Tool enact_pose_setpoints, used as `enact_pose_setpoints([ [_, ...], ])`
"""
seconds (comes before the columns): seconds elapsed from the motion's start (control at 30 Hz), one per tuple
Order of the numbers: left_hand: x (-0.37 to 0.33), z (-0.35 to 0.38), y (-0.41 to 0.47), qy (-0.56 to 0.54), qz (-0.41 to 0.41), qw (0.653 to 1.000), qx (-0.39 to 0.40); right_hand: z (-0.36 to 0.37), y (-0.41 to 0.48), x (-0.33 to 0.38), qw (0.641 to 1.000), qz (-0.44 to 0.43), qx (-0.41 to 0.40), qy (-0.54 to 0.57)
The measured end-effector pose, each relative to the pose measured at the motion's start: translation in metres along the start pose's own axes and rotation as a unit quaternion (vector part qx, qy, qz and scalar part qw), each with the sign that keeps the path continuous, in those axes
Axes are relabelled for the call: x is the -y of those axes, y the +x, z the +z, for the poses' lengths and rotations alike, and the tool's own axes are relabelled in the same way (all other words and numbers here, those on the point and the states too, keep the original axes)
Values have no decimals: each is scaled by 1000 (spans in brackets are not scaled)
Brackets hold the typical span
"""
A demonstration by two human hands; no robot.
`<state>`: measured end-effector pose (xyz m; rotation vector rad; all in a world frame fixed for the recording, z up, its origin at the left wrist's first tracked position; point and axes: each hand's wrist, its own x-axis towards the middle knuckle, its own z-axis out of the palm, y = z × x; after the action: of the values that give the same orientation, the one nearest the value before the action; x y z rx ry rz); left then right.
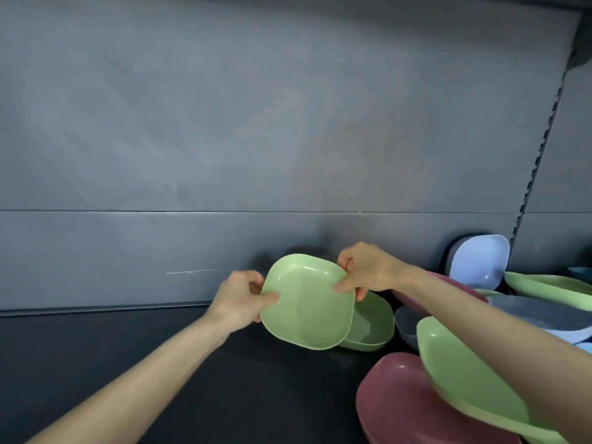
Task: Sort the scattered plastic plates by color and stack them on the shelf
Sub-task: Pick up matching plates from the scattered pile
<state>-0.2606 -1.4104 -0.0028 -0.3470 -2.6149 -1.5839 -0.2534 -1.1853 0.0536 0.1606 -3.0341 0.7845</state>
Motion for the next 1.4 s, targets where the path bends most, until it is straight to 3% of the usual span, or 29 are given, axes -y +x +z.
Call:
enact_pose_setpoints([
  [0.17, -16, 37, 14, 26, 12, 998, 51, -21, -6, -31, 999, 47, -12, 0],
  [0.33, -17, 9, -1, 114, 30, 989, 84, -3, -2, -17, 998, 18, 58, 8],
  [0.57, 16, -38, -47, 136, -65, 976, 156, 50, 8, 36, 980, -57, 174, -82],
  [0.73, 24, -41, -60, 142, -89, 969, 184, 66, 5, 49, 970, -69, 189, -140],
  [0.9, 20, -41, -66, 188, -88, 958, 196, 65, -5, 53, 972, -80, 170, -139],
  [1.07, 12, -42, -62, 360, -23, 924, 128, 46, -20, 42, 984, -112, 87, -108],
  [1.27, -29, -23, -51, 370, 84, 925, 28, -1, -50, 7, 988, -102, -42, -110],
  [1.4, -58, -3, -44, 350, 125, 928, 14, -32, -74, -25, 986, -75, -101, -114],
])
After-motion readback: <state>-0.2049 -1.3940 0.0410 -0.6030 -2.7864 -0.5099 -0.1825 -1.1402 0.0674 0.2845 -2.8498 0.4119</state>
